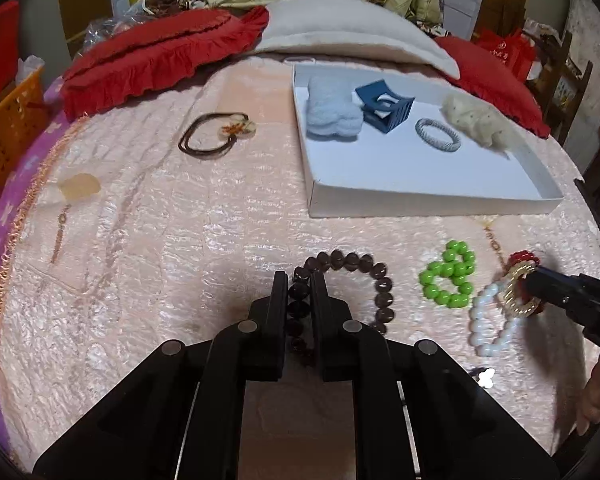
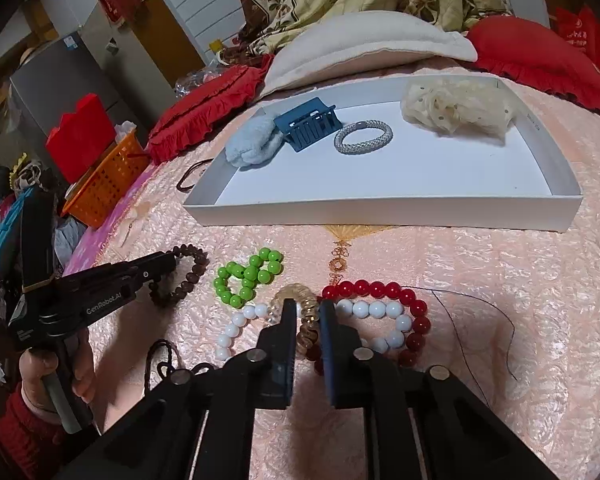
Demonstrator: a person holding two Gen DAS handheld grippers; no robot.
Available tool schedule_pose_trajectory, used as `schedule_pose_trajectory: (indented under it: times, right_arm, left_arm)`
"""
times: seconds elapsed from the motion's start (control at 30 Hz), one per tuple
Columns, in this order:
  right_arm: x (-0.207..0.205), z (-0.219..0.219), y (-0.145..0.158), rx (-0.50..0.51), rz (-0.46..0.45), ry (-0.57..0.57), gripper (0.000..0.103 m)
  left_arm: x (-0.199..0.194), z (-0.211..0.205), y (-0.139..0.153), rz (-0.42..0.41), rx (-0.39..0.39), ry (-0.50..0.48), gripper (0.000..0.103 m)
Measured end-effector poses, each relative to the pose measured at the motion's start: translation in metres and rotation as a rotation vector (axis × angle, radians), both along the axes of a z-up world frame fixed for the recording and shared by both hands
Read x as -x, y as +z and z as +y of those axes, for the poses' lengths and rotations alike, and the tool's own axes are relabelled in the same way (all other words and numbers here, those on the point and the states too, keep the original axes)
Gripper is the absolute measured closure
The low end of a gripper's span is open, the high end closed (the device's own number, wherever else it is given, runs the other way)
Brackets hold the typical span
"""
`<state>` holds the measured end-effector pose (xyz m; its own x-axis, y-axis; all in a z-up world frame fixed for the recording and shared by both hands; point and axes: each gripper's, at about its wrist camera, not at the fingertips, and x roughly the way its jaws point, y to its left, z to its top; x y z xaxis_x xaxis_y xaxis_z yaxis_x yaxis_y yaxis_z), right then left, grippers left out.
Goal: Organize jewelry
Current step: 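Grasp the black hair tie with the left tool while the right tool grasps the gold ring, then lower the black hair tie and gold ring into the tray and open both tools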
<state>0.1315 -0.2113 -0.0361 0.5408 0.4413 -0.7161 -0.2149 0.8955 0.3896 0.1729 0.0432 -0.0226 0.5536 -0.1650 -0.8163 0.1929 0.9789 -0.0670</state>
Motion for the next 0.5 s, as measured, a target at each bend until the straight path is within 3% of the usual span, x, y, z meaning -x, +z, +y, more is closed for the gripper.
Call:
schedule_pose_trajectory:
  times: [0.5]
  right_arm:
    - [0.036, -0.018, 0.046, -0.005, -0.106, -0.032, 0.094]
  left_arm:
    - [0.044, -0.006, 0.074, -0.115, 0.084, -0.06, 0.093]
